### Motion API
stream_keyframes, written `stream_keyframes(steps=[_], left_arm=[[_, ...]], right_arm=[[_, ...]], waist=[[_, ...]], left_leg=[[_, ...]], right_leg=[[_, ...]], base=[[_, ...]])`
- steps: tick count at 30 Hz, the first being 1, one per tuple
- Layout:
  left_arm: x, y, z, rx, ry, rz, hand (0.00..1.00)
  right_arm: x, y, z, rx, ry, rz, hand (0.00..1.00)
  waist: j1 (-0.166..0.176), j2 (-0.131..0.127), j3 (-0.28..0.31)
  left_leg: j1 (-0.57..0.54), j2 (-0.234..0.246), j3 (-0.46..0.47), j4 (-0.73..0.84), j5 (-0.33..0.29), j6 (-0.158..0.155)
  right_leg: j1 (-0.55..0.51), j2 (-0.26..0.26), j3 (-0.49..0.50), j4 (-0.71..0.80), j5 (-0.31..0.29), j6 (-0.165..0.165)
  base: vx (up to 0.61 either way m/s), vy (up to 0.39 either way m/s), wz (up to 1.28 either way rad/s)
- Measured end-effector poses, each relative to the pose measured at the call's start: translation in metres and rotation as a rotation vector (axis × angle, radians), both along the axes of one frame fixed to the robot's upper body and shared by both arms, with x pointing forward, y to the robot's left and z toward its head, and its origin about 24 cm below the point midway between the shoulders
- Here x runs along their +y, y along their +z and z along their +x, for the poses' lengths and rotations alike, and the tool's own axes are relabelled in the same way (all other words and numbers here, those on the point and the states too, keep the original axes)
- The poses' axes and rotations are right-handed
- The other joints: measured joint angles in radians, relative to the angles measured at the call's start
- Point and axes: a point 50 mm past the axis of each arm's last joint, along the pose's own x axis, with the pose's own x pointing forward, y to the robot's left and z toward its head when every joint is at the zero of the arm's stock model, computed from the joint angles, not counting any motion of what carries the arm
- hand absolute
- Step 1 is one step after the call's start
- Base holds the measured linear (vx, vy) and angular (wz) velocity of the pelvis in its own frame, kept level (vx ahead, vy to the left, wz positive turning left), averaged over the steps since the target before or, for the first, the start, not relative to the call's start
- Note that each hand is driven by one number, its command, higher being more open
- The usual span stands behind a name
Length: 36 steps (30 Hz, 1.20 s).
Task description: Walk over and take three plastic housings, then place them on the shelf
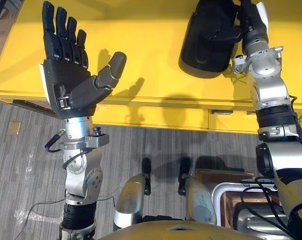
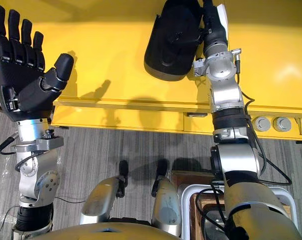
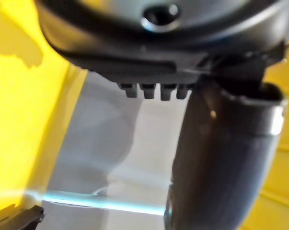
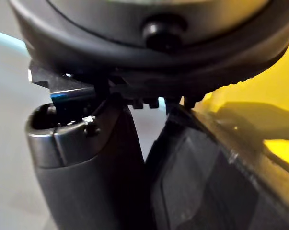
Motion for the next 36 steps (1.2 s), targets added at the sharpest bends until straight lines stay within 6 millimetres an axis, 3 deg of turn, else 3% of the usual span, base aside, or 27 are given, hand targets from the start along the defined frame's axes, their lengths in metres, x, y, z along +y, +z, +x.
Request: stream_keyframes(steps=[5,7,11,14,20,27,36], left_arm=[[0.003,-0.012,-0.004,0.049,-0.013,-0.023,1.00],[0.003,-0.018,-0.007,0.073,-0.028,-0.021,1.00],[0.004,-0.022,-0.006,0.095,-0.026,-0.019,1.00],[0.004,-0.023,-0.006,0.094,-0.027,-0.013,1.00],[0.001,-0.030,-0.006,0.152,-0.040,0.012,1.00],[0.013,-0.057,-0.022,0.293,0.046,-0.030,1.00],[0.034,-0.053,-0.035,0.246,0.171,-0.120,1.00]], right_arm=[[-0.001,0.036,-0.027,-0.332,-0.086,-0.063,1.00],[0.013,0.053,-0.063,-0.585,-0.060,-0.104,1.00],[0.041,0.038,-0.107,-0.757,0.091,-0.155,1.00],[0.068,-0.003,-0.119,-0.609,0.304,-0.076,1.00],[0.107,-0.079,-0.101,-0.136,0.560,0.070,1.00],[0.140,-0.108,-0.111,-0.006,0.708,0.232,1.00],[0.160,-0.120,-0.111,0.067,0.709,0.313,1.00]], waist=[[-0.006,0.000,0.000],[-0.018,0.000,0.000],[-0.035,0.000,-0.003],[-0.054,-0.001,-0.023],[-0.057,0.001,-0.079],[-0.037,-0.004,-0.133],[-0.019,-0.016,-0.159]], left_leg=[[0.000,-0.001,-0.004,-0.001,0.000,0.000],[0.005,0.000,-0.015,0.003,-0.004,-0.003],[0.039,0.000,-0.021,0.004,-0.014,-0.002],[0.060,0.000,-0.004,0.004,-0.025,0.005],[0.096,0.001,0.002,0.003,-0.034,0.005],[0.110,-0.006,-0.029,-0.001,-0.035,0.003],[0.109,-0.011,-0.044,-0.002,-0.035,0.003]], right_leg=[[0.002,0.001,-0.002,-0.003,0.000,0.000],[0.020,0.006,-0.005,-0.019,0.002,0.001],[0.066,0.011,-0.006,-0.044,0.005,0.005],[0.094,0.022,0.011,-0.077,0.016,0.012],[0.150,0.028,0.016,-0.133,0.037,0.015],[0.201,0.032,-0.017,-0.177,0.047,0.013],[0.209,0.024,-0.032,-0.177,0.045,0.012]], base=[[0.00,0.000,0.00],[0.01,0.006,0.08],[0.01,0.006,0.01],[-0.01,0.013,-0.15],[0.01,0.018,-0.06],[0.01,0.005,0.12],[-0.02,0.013,0.06]])
